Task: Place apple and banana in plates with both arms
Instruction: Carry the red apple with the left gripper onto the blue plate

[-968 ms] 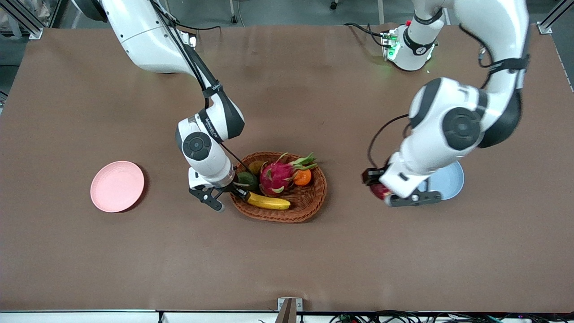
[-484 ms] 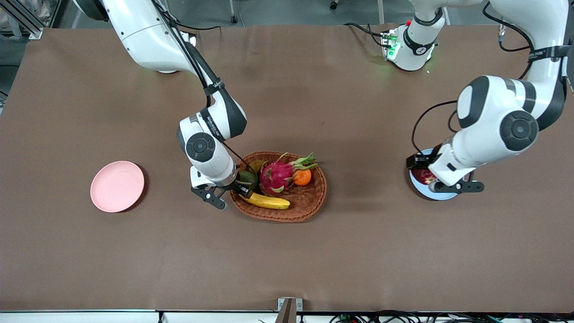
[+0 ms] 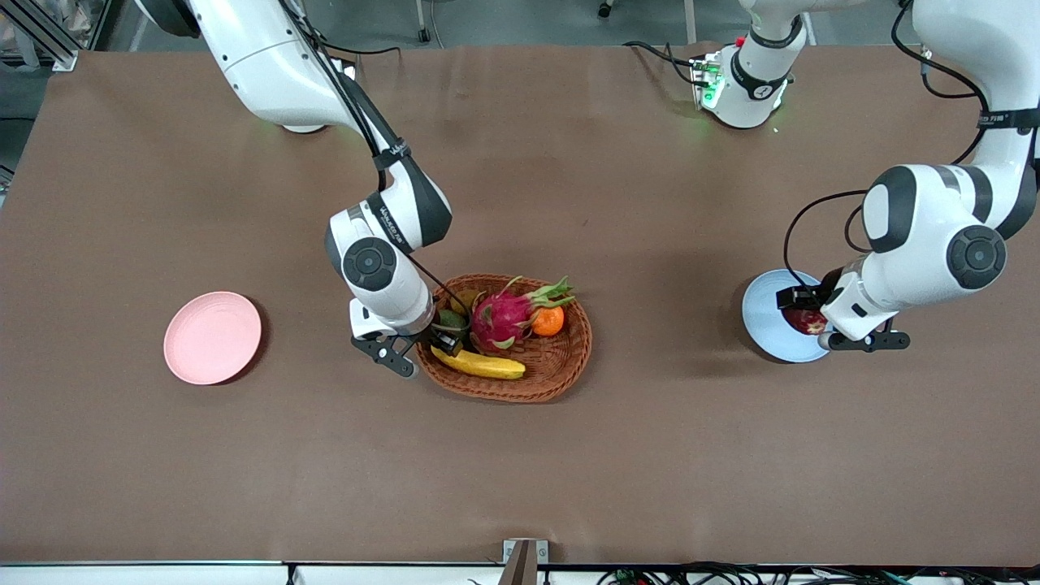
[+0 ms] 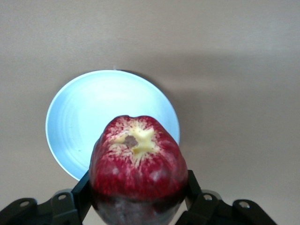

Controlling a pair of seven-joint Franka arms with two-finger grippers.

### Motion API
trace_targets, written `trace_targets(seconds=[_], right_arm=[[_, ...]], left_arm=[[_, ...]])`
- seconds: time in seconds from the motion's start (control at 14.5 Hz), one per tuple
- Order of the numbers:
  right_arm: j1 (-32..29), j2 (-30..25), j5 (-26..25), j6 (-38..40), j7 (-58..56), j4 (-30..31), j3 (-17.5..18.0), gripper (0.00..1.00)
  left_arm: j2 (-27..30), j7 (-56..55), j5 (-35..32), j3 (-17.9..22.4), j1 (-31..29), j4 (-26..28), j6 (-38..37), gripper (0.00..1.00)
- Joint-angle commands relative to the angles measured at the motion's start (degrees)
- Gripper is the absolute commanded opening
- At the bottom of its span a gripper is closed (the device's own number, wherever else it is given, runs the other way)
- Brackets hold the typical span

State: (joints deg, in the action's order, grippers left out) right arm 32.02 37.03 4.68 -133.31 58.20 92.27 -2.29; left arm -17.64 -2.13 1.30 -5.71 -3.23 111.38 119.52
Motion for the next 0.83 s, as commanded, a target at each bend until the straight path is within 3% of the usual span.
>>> trace_targets(seconds=[0.0,0.28,0.76], right_arm=[[0.85,-0.30,0.07,0.42,0.69,0.28,-0.35,0.59],[0.77,-0.30,0.07,0.51,0.25,0.28,-0.35,0.39],[0.06,-0.47,-0.02,0.42,-0.28,0.28,-0.43,0.38]], left_arm=[[-2.30,0.89,-1.30,-0.53,-1.86,0.15,1.94,0.34],[-5.73,0.99,-1.30,-0.53,-2.82,0.06,3.17,0.34],[-10.56,1.34,-1.30,-0.53,-4.50,-0.20,6.51,0.35]])
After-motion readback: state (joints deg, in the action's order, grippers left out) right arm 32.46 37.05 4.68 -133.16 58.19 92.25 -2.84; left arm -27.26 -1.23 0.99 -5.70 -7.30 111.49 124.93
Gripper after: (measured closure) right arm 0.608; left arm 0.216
